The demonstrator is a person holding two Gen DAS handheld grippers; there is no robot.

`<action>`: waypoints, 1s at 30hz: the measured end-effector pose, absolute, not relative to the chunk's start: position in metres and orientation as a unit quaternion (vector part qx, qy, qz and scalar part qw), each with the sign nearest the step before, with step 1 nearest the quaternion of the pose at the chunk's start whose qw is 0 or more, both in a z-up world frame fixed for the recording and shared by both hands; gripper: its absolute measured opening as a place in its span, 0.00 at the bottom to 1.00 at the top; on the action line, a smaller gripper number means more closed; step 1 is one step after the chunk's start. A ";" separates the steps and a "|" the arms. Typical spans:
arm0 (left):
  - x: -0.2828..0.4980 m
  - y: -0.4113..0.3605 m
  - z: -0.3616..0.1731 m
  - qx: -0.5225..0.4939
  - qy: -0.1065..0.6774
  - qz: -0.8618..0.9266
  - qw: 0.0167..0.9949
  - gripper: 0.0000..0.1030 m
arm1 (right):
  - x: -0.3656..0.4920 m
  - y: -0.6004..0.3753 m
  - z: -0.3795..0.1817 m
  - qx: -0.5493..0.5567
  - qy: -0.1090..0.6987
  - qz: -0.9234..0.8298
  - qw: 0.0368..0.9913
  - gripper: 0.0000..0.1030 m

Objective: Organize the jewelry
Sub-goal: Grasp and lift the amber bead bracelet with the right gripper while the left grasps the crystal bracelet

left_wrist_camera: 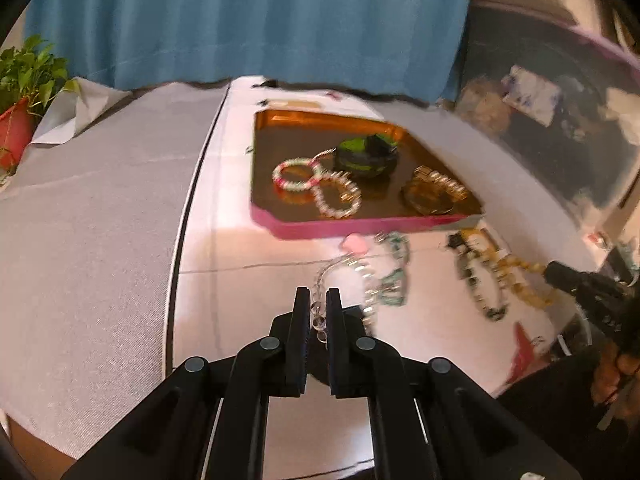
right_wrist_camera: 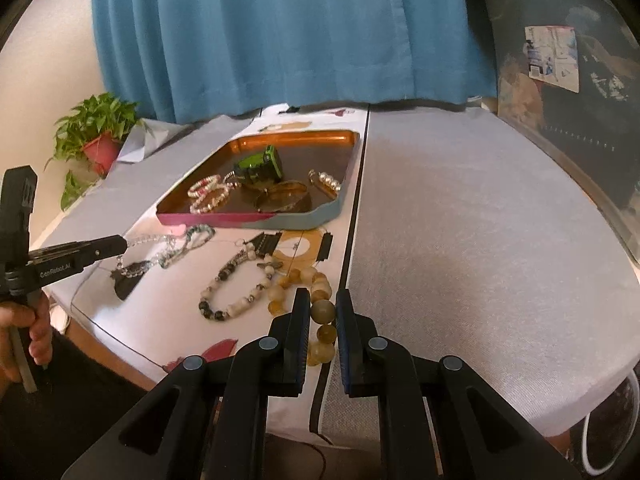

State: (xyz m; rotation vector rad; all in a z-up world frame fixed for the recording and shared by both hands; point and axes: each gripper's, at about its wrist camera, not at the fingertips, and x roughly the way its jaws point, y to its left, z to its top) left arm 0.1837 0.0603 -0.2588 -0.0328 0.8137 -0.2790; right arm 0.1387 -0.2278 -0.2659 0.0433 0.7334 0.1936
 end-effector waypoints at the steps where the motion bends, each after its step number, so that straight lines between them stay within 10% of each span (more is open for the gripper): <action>1: 0.186 0.060 -0.261 -0.018 0.400 -0.134 0.906 0.06 | 0.139 -0.228 -0.266 0.022 0.358 0.095 0.929 0.13; 5: 0.187 0.064 -0.260 -0.029 0.392 -0.128 0.911 0.22 | 0.146 -0.228 -0.269 0.025 0.364 0.090 0.927 0.13; 7: 0.190 0.066 -0.262 -0.032 0.393 -0.116 0.912 0.47 | 0.149 -0.229 -0.273 0.026 0.370 0.078 0.925 0.14; 10: 0.196 0.068 -0.265 -0.034 0.398 -0.112 0.910 0.51 | 0.154 -0.232 -0.275 0.038 0.376 0.078 0.923 0.14; 14: 0.197 0.053 -0.271 0.024 0.402 -0.095 0.911 0.42 | 0.160 -0.229 -0.282 0.031 0.392 0.072 0.916 0.15; 18: 0.196 0.041 -0.271 0.062 0.398 -0.124 0.907 0.08 | 0.159 -0.213 -0.284 -0.033 0.386 0.065 0.920 0.17; 30: 0.189 0.065 -0.246 -0.050 0.404 -0.138 0.903 0.05 | 0.148 -0.212 -0.247 0.002 0.355 0.079 0.932 0.13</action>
